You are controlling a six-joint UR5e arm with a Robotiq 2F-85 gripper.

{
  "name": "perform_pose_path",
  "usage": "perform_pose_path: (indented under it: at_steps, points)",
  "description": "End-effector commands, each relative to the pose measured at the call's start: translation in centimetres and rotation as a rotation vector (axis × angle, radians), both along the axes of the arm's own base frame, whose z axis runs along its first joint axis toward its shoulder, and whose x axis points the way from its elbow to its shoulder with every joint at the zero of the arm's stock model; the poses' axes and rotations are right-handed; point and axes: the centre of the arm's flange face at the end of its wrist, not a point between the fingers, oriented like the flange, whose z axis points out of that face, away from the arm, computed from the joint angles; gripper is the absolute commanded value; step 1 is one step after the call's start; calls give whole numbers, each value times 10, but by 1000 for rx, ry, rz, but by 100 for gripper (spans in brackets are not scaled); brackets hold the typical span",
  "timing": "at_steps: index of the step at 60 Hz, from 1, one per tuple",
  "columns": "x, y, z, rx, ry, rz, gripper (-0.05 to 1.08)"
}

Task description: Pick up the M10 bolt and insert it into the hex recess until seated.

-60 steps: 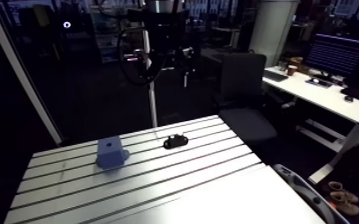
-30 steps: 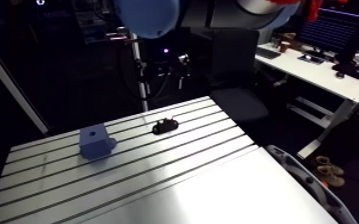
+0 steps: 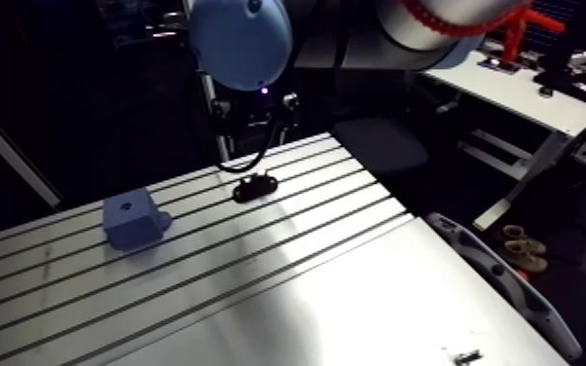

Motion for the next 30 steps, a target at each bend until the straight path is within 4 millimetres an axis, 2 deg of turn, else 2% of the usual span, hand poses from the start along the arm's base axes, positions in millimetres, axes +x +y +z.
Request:
perform_pose_path:
  at_steps: [1,10,22,30]
  points:
    - [-4,2,-13,-6,-12,6,7]
    - [-7,4,-21,-9,-23,14,9]
    - [-12,6,-31,0,-14,24,22]
    - [-13,6,-40,-4,-26,25,27]
